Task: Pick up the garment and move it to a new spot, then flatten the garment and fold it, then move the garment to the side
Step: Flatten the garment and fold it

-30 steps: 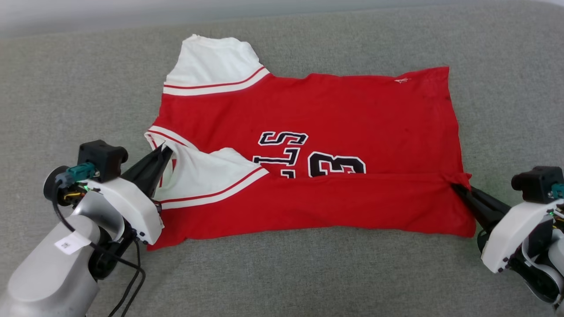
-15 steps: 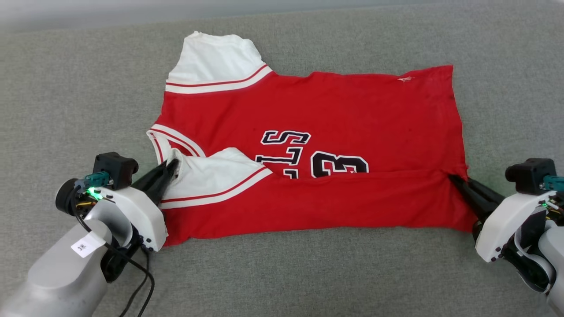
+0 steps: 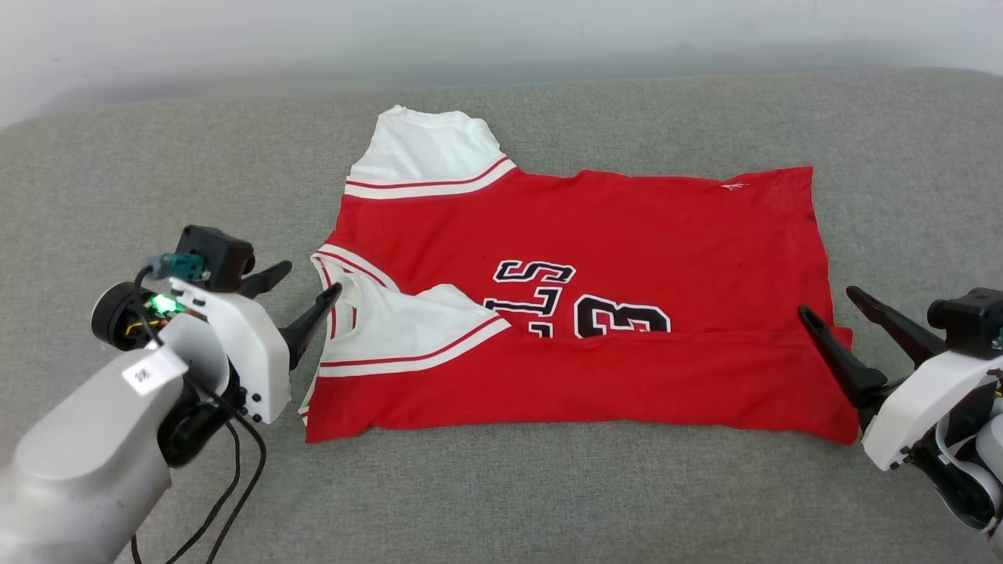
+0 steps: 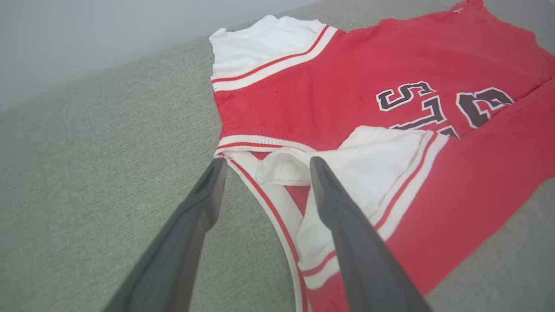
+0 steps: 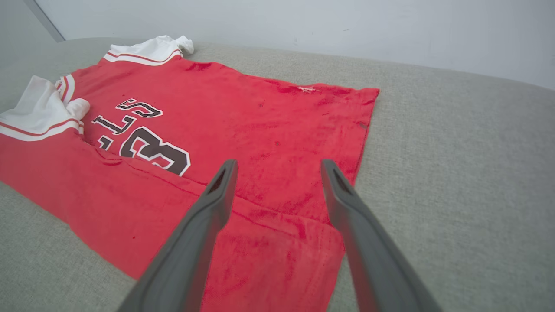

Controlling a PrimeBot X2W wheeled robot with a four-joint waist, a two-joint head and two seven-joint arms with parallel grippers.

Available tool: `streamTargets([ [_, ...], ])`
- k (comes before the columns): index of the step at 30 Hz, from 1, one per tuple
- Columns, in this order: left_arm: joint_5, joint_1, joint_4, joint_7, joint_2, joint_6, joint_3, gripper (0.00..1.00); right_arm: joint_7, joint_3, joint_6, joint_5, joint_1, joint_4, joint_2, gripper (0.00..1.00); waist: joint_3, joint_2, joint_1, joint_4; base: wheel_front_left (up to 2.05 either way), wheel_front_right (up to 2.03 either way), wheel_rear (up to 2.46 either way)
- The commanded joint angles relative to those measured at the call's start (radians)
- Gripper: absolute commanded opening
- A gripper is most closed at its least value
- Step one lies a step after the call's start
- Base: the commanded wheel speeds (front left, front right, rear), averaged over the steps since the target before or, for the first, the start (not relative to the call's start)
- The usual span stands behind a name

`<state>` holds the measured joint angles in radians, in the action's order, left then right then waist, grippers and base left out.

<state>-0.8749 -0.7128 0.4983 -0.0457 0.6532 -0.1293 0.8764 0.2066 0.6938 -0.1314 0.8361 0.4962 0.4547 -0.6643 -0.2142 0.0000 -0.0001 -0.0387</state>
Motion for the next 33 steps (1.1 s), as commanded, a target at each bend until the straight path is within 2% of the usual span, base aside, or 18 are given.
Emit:
streamTargets([
  [1, -0.027, -0.024, -0.022, 0.063, 0.017, 0.000, 0.018, 1.00, 0.006, -0.009, 0.002, -0.007, -0.011, -0.006, 0.001, 1.00, 0.009, 0.0000, 0.0001, 0.007, 0.00, 0.00, 0.00],
  [9, -0.186, -0.096, -0.111, 0.429, 0.072, 0.000, 0.095, 1.00, -0.010, -0.032, 0.002, -0.039, -0.025, -0.009, 0.033, 1.00, 0.031, 0.0000, 0.0001, 0.010, 0.00, 0.00, 0.00],
  [14, -0.248, -0.115, -0.107, 0.596, 0.074, 0.000, 0.136, 1.00, -0.018, -0.036, 0.002, -0.045, -0.029, -0.007, 0.050, 1.00, 0.042, 0.0000, 0.0001, 0.003, 0.00, 0.00, 0.00],
  [17, -0.245, -0.115, -0.091, 0.666, 0.073, 0.000, 0.171, 1.00, -0.022, -0.038, 0.002, -0.045, -0.031, -0.010, 0.055, 1.00, 0.042, 0.0000, 0.0001, -0.003, 0.00, 0.00, 0.00],
  [20, -0.261, -0.101, -0.060, 0.693, 0.059, 0.000, 0.181, 1.00, -0.026, -0.037, 0.002, -0.044, -0.025, -0.014, 0.063, 1.00, 0.031, 0.0000, 0.0001, -0.014, 0.00, 0.00, 0.00],
  [32, -0.279, -0.017, 0.036, 0.674, -0.019, 0.000, 0.249, 1.00, -0.024, -0.022, 0.002, -0.037, 0.000, 0.009, 0.078, 1.00, 0.001, 0.0000, 0.0001, -0.038, 0.00, 0.00, 0.00],
  [33, -0.276, -0.013, 0.032, 0.669, -0.021, 0.000, 0.259, 0.92, -0.025, -0.021, 0.002, -0.036, 0.001, 0.011, 0.074, 1.00, 0.004, 0.0000, 0.0001, -0.037, 0.00, 0.00, 0.00],
])
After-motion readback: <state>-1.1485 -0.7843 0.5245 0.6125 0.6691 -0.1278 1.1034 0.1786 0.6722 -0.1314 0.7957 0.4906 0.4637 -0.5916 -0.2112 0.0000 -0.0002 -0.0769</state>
